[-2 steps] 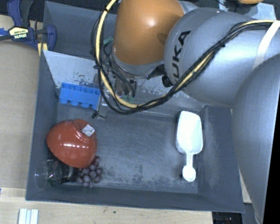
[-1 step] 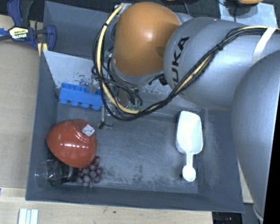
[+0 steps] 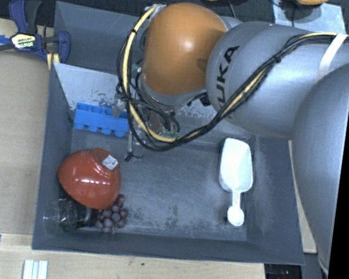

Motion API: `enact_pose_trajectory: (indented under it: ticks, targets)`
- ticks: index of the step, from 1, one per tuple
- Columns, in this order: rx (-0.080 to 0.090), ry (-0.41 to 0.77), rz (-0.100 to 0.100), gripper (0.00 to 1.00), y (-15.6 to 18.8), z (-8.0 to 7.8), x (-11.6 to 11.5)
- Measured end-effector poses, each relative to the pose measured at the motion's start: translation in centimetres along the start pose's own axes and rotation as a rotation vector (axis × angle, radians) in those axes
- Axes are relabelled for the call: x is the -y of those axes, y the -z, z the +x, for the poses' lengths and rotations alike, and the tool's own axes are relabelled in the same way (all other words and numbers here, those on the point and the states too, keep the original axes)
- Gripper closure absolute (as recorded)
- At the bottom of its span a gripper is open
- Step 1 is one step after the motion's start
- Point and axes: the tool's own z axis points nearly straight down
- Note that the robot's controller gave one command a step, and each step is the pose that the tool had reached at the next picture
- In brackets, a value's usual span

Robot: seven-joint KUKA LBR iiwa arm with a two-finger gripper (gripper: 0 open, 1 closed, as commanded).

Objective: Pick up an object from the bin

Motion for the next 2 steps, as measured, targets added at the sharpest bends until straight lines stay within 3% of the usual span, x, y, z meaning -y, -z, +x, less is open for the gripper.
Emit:
enact_pose_trajectory:
  ticks: [1, 2]
  targets:
    - [0.002, 0.009, 0.000, 0.00, 0.1, 0.0, 0.0]
    - [0.002, -0.036, 0.000, 0.00, -2.1, 0.1, 0.1]
